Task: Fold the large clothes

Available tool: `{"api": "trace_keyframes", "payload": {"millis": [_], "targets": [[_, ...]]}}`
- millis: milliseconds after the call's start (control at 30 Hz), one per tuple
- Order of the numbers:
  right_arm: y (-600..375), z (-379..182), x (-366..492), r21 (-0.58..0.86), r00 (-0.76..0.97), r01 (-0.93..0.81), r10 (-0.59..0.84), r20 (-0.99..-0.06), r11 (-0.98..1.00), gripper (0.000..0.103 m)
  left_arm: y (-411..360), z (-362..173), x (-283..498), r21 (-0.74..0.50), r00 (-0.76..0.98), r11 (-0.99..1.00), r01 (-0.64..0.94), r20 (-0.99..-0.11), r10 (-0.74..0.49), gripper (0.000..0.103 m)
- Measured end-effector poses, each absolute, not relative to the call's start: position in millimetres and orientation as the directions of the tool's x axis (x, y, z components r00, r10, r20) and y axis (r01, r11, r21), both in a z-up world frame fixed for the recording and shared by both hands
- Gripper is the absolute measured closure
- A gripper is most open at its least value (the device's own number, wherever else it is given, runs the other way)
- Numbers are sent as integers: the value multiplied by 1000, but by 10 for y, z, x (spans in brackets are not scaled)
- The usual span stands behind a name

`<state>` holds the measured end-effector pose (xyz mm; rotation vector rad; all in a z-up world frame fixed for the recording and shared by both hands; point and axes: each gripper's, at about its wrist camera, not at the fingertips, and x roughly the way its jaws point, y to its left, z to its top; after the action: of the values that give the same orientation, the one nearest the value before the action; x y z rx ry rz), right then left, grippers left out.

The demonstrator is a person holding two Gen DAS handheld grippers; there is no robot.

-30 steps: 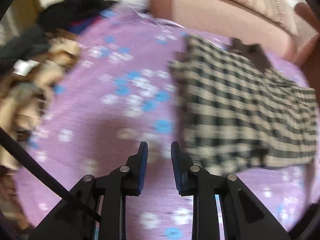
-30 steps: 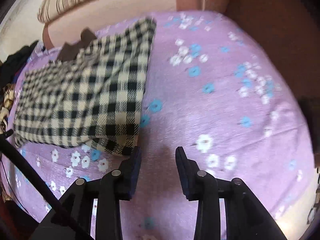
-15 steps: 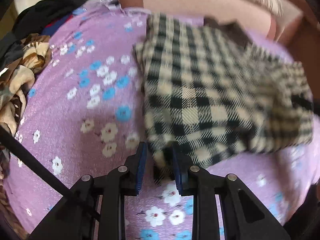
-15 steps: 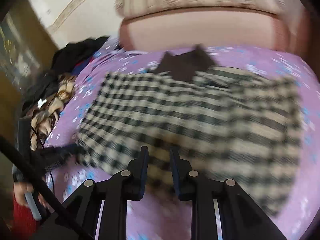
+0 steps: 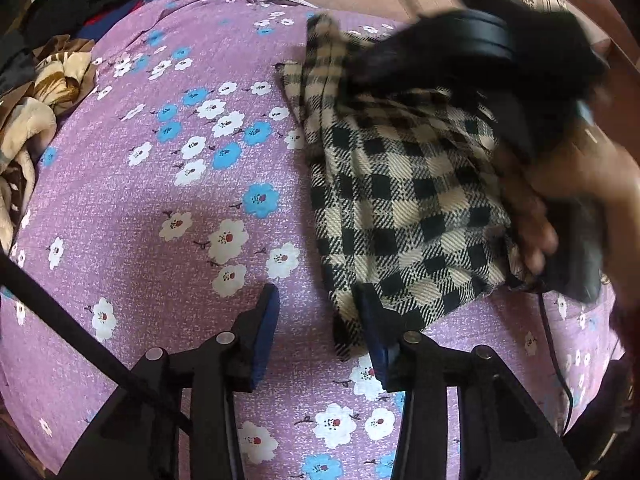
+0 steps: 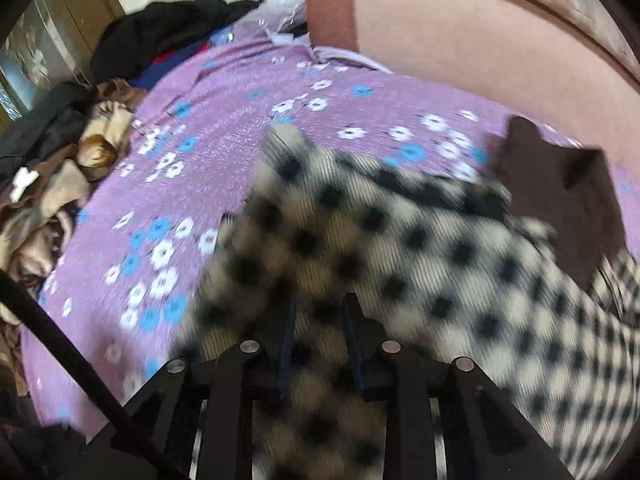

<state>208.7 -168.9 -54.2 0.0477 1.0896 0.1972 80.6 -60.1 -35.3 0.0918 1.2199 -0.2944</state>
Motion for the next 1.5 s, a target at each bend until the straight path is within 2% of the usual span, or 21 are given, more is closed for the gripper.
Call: {"api": "trace_keyframes", "payload": {"millis": [67,200,367,500,567,667,733,767,967,1000,1033,1167,1267,1400,1500], "targets": [[-1598,-563,2219,84,446,-152,144,-883,985,68,-592,-346,830,-90,306,958,272,-936,-175,61],[-1669,-280,2154,66,478,-166,139,-867,984,67,-466,-215,884,-130,317,960,247,-925,-207,62],[-2138,27,1449,87,548,-139,150,-823,986,67,-361,122,883,-157,457,967,202,-858,-235,63],[-2307,-70,915,45,565,-150,123,-816,988,67,-726,123,842,-164,476,954,249,-837,-268,63],[-2368,-208,703,20,553,-149,100,-827,989,67,-1050,9,841,-105,455,949,297,-858,-237,63],[-2519,-372,504,-8,543,-128,64,-838,992,67,-1253,-222,802,31,437,953,300,-893,-108,65],[-2741,-404,337,-64,564,-94,0,-826,993,65,-1206,-322,814,28,415,955,294,-904,-101,67],[-2961,-419,234,-104,569,-44,-61,-820,994,59,-1186,-306,811,21,418,956,294,-902,-109,67],[-4357,-517,-313,-130,512,263,-253,-821,956,58,-1167,-301,791,18,413,957,291,-904,-109,69],[-4538,-521,-403,-129,496,311,-277,-823,941,55,-1172,-300,778,28,416,955,295,-903,-102,69],[-4698,-521,-485,-117,482,352,-286,-828,929,43,-1179,-299,758,41,421,953,300,-902,-94,69],[-5270,-418,-868,-37,461,508,-308,-832,860,43,-1216,-299,734,70,428,946,317,-901,-77,69],[-5390,-333,-990,34,496,523,-273,-824,851,43,-1183,-283,746,49,423,949,310,-901,-92,69],[-5415,-274,-951,217,592,491,-140,-794,844,40,-1156,-186,663,30,457,954,297,-882,-115,69],[-5366,-313,-813,384,673,433,-8,-740,816,34,-1229,-66,417,42,510,938,343,-848,-148,69]]}}
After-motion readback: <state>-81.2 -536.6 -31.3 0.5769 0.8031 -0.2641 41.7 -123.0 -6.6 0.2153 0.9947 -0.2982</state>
